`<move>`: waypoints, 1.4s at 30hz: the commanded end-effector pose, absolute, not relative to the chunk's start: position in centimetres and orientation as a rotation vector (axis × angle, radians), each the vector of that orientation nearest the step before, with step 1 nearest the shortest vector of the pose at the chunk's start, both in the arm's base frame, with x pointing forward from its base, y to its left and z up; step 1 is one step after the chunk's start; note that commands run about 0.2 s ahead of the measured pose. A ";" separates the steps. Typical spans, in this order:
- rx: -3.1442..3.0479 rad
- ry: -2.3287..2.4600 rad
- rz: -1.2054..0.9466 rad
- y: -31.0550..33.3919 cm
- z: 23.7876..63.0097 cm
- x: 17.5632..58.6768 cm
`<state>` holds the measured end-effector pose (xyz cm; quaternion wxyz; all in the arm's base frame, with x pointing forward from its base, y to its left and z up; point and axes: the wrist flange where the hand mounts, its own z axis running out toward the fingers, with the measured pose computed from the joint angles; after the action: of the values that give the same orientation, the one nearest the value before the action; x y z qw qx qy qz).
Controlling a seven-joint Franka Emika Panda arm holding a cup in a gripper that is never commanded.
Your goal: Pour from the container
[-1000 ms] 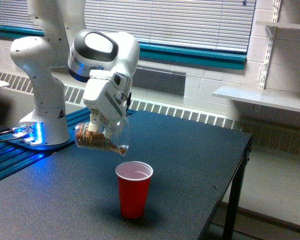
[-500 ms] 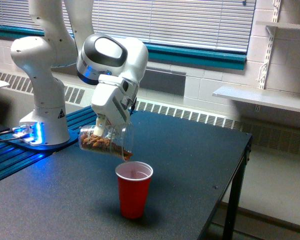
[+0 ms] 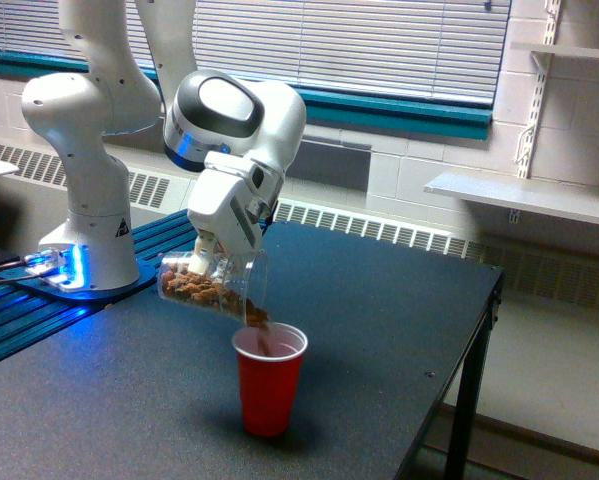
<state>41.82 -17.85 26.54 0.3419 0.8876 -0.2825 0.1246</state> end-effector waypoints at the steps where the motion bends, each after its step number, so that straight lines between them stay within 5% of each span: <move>1: 2.299 -0.695 0.302 -17.6 27.0 42.5; 42: 2.223 -0.613 0.162 -18.1 28.9 43.3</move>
<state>42.83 -18.47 28.15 0.3962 0.8771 -0.2619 0.0719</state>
